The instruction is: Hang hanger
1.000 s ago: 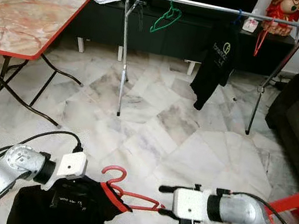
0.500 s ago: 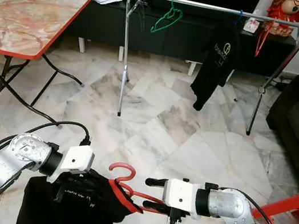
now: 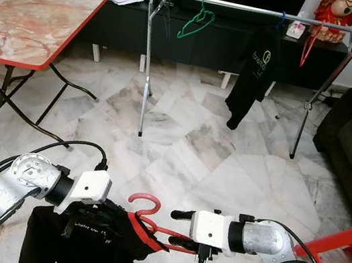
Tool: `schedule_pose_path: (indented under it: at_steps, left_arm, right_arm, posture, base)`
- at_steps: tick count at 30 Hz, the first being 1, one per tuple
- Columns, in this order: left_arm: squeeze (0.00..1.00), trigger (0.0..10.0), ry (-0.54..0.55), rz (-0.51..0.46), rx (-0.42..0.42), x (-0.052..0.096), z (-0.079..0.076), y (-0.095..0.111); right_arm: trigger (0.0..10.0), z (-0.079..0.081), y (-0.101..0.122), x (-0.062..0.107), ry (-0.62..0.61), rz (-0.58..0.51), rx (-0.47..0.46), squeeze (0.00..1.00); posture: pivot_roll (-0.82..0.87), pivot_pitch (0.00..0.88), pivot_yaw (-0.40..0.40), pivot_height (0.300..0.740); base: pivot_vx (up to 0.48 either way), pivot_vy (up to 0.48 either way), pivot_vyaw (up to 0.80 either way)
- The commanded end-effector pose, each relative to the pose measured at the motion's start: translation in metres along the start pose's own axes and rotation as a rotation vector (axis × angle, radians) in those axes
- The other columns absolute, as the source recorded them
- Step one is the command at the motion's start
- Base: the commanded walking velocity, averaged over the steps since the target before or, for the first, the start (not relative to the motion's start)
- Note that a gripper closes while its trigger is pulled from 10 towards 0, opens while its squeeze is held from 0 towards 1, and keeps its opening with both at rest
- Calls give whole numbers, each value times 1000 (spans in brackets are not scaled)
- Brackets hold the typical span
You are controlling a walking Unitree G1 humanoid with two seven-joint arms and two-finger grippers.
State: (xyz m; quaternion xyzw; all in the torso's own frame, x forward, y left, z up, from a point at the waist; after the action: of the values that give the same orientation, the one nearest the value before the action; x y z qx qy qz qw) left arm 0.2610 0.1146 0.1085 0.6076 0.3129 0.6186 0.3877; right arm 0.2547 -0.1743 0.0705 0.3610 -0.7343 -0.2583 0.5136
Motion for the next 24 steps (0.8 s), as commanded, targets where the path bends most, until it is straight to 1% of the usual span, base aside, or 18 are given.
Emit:
schedule_pose_path:
  at_steps: [1,2,5,7,13,14,16,19,22,24]
  left_arm:
    - [0,10000,-35,-18,-48,-4,-1,11]
    - [0,10000,-35,-18,-49,-5,-2,11]
    - [0,10000,-49,-27,-55,-8,-2,15]
    - [0,10000,-52,-28,-57,-9,-2,16]
    - [0,10000,-48,-32,-60,-12,-1,19]
    - [0,10000,-41,-39,-55,-15,1,21]
    - [0,10000,-38,-43,-51,-15,1,22]
    - [0,10000,-39,-49,-47,-17,1,23]
    - [0,10000,-39,-53,-46,-18,1,24]
    - [0,10000,-35,-57,-45,-19,1,25]
  right_arm:
    - [10000,0,4,0,21,-21,9,0]
    - [10000,1,5,0,33,-25,9,0]
    - [10000,-3,7,-6,0,-42,10,0]
    - [10000,-3,8,-7,0,-47,16,0]
    - [10000,-12,12,-12,-48,-62,24,0]
    - [10000,-16,14,-14,-78,-70,29,0]
    - [10000,-17,14,-14,-89,-74,24,0]
    - [10000,-16,15,-15,-79,-80,18,0]
    - [10000,-5,14,-14,2,-98,-11,0]
    - [10000,-4,14,-14,6,-100,-11,0]
  posture:
    - [-98,0,-66,740]
    - [-98,0,-66,740]
    - [-96,0,-66,740]
    - [-95,0,-66,740]
    - [-93,0,-69,740]
    - [-94,0,-72,740]
    - [-94,0,-74,740]
    - [-95,0,-74,740]
    - [-96,0,-75,740]
    - [-96,0,-75,740]
  base:
    - [0,0,0]
    - [0,0,0]
    - [0,0,0]
    - [0,0,0]
    - [0,0,0]
    - [0,0,0]
    - [0,0,0]
    - [0,0,0]
    - [0,0,0]
    - [0,0,0]
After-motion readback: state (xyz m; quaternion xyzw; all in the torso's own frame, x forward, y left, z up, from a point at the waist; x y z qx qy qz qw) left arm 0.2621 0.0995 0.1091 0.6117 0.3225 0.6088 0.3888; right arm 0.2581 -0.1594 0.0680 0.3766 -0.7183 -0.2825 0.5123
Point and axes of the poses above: a point about 5 cm out from each wrist's last joint towards the gripper, its own x axis pointing back from the gripper into the wrist, its own y axis along the axis of the wrist's last joint, z = x × y, the point moved 1 cm from there along -x, pointing out of the wrist towards the gripper, and after that the axes turned 3 degrees about x, right-handed, at the moved point
